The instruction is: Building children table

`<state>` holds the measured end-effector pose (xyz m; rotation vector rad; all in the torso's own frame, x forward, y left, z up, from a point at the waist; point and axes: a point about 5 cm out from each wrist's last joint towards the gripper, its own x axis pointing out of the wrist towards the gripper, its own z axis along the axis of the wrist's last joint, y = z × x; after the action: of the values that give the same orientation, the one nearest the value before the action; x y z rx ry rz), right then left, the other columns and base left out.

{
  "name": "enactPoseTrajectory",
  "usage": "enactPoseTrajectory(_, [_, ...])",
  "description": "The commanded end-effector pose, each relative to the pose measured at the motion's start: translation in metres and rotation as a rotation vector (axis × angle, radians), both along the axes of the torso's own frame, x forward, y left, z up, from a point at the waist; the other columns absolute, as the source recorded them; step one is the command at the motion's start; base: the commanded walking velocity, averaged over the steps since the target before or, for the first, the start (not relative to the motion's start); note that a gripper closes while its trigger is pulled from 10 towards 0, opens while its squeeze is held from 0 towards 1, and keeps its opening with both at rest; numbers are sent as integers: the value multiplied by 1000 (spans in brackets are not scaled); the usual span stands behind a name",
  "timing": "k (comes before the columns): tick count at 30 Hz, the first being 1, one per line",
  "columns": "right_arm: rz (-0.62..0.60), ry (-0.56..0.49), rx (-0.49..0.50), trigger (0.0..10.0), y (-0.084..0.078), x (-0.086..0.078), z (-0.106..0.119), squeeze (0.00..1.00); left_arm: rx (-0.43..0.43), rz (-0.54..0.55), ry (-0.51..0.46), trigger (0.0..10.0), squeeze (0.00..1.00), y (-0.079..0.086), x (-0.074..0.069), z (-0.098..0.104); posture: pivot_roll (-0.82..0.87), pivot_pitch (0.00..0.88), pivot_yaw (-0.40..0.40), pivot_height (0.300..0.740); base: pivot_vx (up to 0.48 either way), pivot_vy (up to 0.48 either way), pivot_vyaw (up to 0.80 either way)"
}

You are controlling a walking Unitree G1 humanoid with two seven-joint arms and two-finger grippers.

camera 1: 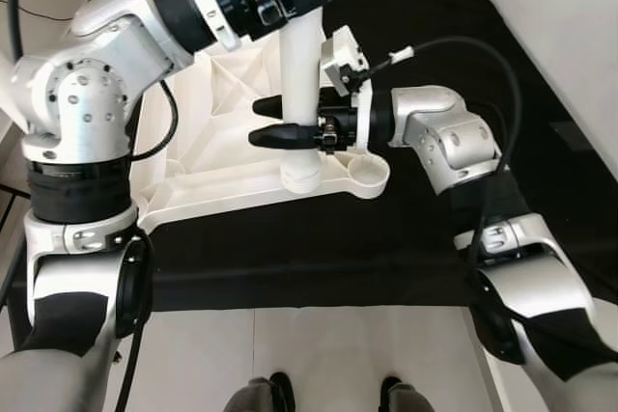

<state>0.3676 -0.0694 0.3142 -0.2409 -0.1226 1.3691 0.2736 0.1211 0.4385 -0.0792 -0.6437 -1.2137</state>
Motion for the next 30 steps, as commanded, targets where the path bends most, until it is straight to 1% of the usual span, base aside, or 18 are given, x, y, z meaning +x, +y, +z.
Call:
enactPoseTrajectory(1, [-108, 16, 58, 0, -16, 9, 6, 0, -35, 33, -81, 10000, 1000, 15, -17, 10, -77, 208, 62, 740, 0, 0, 0])
enactPoseTrajectory(2, [-108, 16, 58, 0, -16, 9, 6, 0, -35, 33, -81, 10000, 1000, 15, -17, 10, -77, 208, 62, 740, 0, 0, 0])
enactPoseTrajectory(4, [-182, 2, 132, 0, -27, 15, 17, 0, -58, 148, -89, 10000, 1000, 31, -18, 14, -69, 207, 58, 740, 0, 0, 0])
enactPoseTrajectory(5, [-209, -8, 175, 0, -33, 18, 24, 0, -98, 208, -88, 10000, 1000, 41, -20, 16, -64, 207, 55, 740, 0, 0, 0])
enactPoseTrajectory(6, [-209, -8, 175, 0, -33, 18, 24, 0, -98, 208, -88, 10000, 1000, 41, -20, 16, -64, 207, 55, 740, 0, 0, 0])
enactPoseTrajectory(8, [-291, -29, 251, 0, -48, 23, 36, 0, -160, 326, -83, 10000, 1000, 61, -26, 15, -54, 208, 49, 740, 0, 0, 0])
enactPoseTrajectory(12, [-348, -43, 264, 0, -54, 26, 39, 0, -169, 363, -61, 10000, 1000, 66, -30, 8, -53, 211, 47, 740, 0, 0, 0])
enactPoseTrajectory(14, [-400, -59, 287, 0, -59, 30, 40, 0, -176, 375, 30, 10000, 1000, 65, -36, -19, -50, 220, 46, 740, 0, 0, 0])
enactPoseTrajectory(16, [-413, -64, 294, 0, -61, 31, 40, 0, -165, 375, 54, 10000, 1000, 63, -38, -27, -48, 222, 46, 740, 0, 0, 0])
enactPoseTrajectory(18, [-413, -67, 313, 0, -63, 31, 40, 0, -76, 377, 144, 10000, 1000, 52, -40, -61, -43, 232, 49, 740, 0, 0, 0])
enactPoseTrajectory(19, [-367, -70, 317, 0, -63, 29, 39, 0, -9, 359, 213, 10000, 808, 41, -43, -88, -39, 247, 52, 740, 0, 0, 0])
enactPoseTrajectory(20, [-334, -72, 319, 0, -63, 27, 38, 0, 32, 342, 260, 10000, 808, 34, -47, -105, -39, 247, 52, 740, 0, 0, 0])
enactPoseTrajectory(21, [-232, -79, 291, 10000, -60, 21, 35, 0, 121, 323, 335, 10000, 0, 22, -56, -137, -35, 266, 52, 740, 0, 0, 0])
enactPoseTrajectory(22, [-232, -79, 291, 10000, -60, 21, 35, 0, 121, 323, 335, 10000, 0, 22, -56, -137, -35, 266, 52, 740, 0, 0, 0])
enactPoseTrajectory(24, [-88, -82, 249, 10000, -58, 13, 29, 0, 198, 304, 449, 10000, 0, 9, -74, -174, -26, 289, 48, 740, 0, 0, 0])
enactPoseTrajectory(26, [16, -84, 206, 10000, -56, 7, 23, 0, 190, 339, 553, 10000, 0, 5, -85, -198, -21, 301, 48, 740, 0, 0, 0])
enactPoseTrajectory(29, [87, -82, 175, 10000, -52, 3, 18, 0, 193, 450, 630, 10000, 0, 6, -93, -214, -12, 323, 43, 740, 0, 0, 0])
enactPoseTrajectory(30, [87, -82, 175, 10000, -52, 3, 18, 0, 193, 450, 630, 10000, 0, 6, -93, -214, -12, 323, 43, 740, 0, 0, 0])
